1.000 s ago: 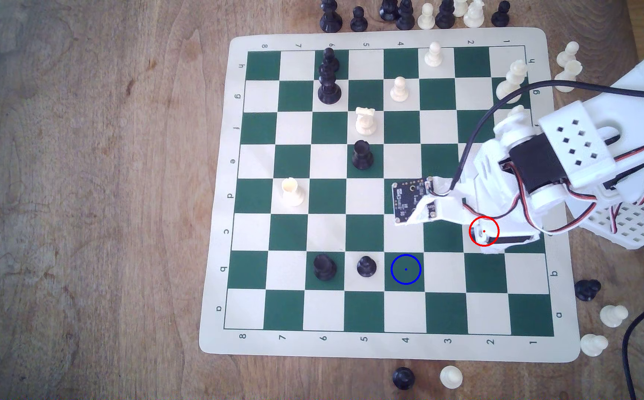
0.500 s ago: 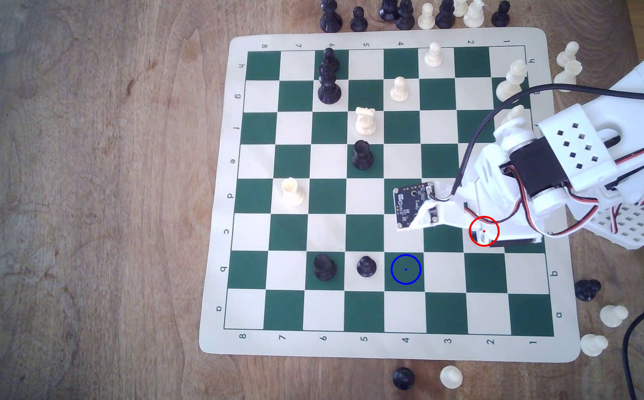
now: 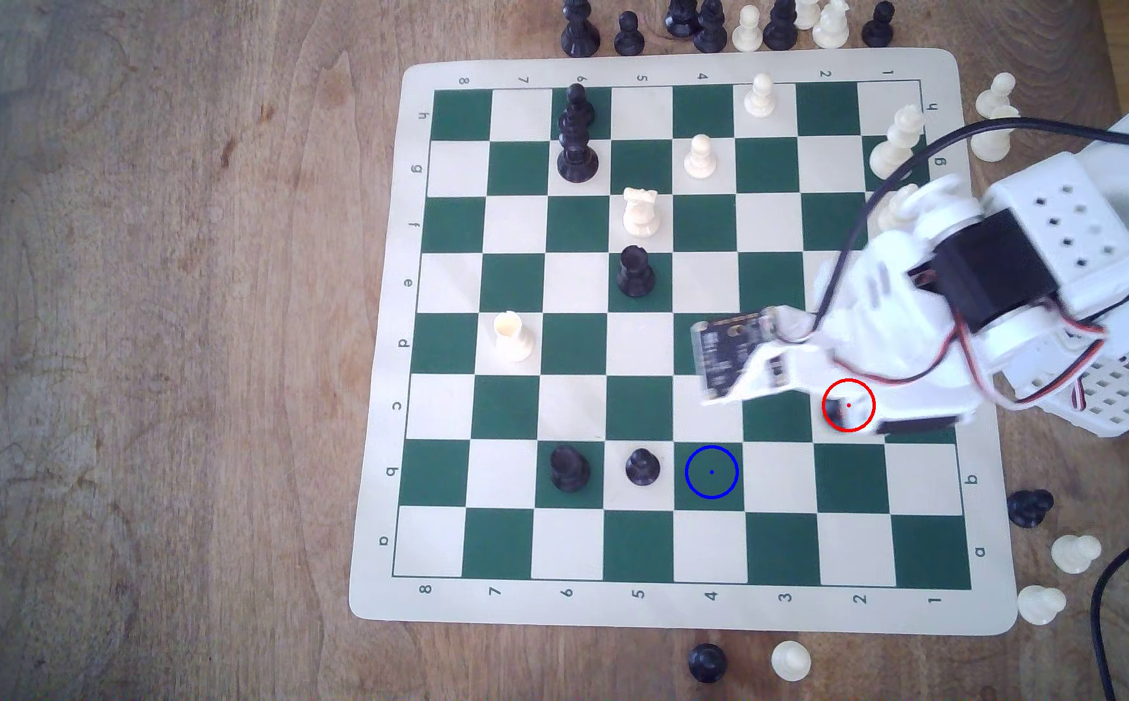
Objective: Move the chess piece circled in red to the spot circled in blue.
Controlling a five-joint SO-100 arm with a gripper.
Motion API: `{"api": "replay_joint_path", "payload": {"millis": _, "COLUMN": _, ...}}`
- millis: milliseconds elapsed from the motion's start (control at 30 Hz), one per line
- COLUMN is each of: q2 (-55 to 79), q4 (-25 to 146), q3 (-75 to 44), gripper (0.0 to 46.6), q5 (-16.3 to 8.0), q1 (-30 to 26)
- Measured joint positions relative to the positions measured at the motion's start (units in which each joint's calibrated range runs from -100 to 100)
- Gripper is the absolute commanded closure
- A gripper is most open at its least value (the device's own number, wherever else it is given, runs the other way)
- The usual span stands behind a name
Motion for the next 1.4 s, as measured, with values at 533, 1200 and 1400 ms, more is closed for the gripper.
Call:
{"api": "replay_joint_path", "payload": {"millis": 533, "q2": 27.4, "q4": -10.8, "q3": -20.4, "gripper": 46.4, "q5": -1.1, "q1": -0.3}}
{"api": "replay_joint_path", "payload": {"millis": 1200, "q2": 39.0, "q4": -11.6, "q3": -26.4, "gripper": 46.4, "q5": -0.3, "q1": -0.7}}
{"api": "replay_joint_path", "payload": {"millis": 1400, "q2": 39.5, "q4": -11.6, "q3": -26.4, "gripper": 46.4, "q5": -0.1, "q1": 0.4}}
